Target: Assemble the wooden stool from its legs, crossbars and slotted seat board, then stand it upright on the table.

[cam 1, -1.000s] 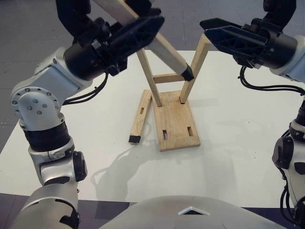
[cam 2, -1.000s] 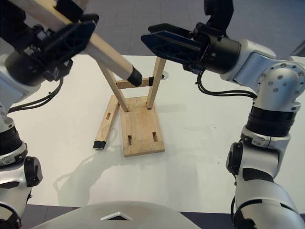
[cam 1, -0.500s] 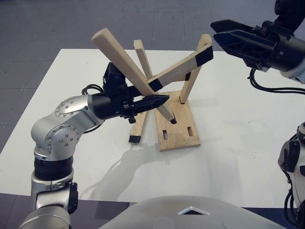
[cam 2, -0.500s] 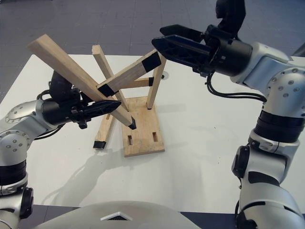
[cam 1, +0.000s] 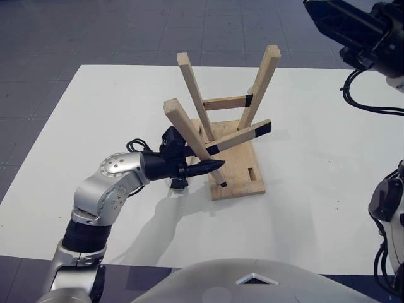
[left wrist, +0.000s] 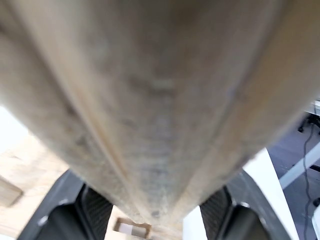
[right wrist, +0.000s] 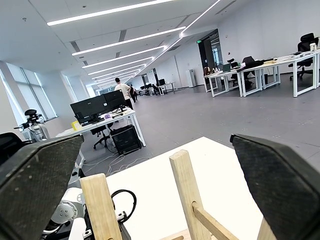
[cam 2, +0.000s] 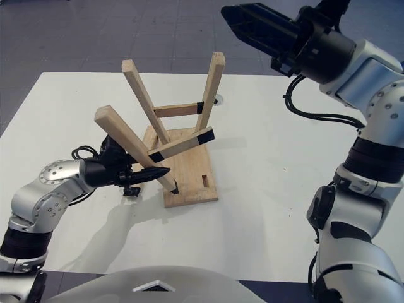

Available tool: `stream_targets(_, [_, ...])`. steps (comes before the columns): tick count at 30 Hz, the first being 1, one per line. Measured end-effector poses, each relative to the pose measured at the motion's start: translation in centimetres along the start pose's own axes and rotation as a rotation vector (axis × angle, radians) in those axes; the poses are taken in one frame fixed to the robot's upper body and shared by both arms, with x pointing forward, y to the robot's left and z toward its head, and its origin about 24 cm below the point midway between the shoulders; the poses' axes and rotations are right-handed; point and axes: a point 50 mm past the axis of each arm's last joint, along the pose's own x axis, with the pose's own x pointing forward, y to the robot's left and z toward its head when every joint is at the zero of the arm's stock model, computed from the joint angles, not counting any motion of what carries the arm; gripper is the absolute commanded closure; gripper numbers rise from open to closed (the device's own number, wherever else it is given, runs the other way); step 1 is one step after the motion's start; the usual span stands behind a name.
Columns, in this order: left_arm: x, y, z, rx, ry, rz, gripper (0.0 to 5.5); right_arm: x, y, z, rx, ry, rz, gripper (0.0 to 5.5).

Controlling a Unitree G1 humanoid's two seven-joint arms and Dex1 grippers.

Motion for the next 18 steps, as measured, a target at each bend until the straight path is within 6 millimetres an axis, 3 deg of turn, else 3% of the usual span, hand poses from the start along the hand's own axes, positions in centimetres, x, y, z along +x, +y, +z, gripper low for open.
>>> stream_targets(18, [-0.8,1.8,-0.6,0.054,0.041,0.017,3.45,0.7,0.4,-0.2,-0.011,0.013,0.026,0.0])
